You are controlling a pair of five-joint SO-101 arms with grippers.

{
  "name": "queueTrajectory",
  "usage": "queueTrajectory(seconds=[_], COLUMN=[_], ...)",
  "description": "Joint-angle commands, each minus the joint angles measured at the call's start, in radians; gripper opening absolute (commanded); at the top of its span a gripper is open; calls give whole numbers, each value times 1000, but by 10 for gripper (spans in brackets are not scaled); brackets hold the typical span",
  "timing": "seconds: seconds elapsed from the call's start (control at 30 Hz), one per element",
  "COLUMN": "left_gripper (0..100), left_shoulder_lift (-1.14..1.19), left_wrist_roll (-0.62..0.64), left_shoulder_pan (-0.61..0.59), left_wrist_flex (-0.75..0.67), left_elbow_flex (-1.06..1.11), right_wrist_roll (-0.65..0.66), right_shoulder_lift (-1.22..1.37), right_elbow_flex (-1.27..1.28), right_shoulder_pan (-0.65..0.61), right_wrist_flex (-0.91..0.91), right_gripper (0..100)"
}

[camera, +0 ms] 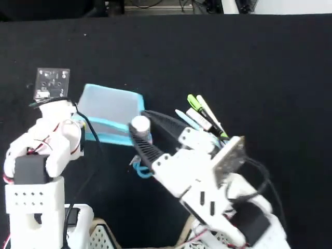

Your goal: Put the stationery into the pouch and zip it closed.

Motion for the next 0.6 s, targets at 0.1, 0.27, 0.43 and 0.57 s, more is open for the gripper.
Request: queueTrajectory(seconds=[0.1,0.27,0.43,0.57], left_gripper=[30,30,30,30], left_shoulder_lift=[193,459,580,568], left_wrist_roll=[12,12,15,15], left_shoulder_pan=[39,82,85,88], left_wrist_flex=[164,344,391,396], left_elbow_flex=[-303,-530,-648,-642], right_wrist_roll=[-6,-6,138,241], right_shoulder_lift=[-19,-19,-18,-18], right_elbow_flex=[127,168,257,366], right_shoulder_pan=[-38,-34,-34,-34], right_wrist_flex=[-275,-388,-517,-654], right_gripper=[11,11,11,11])
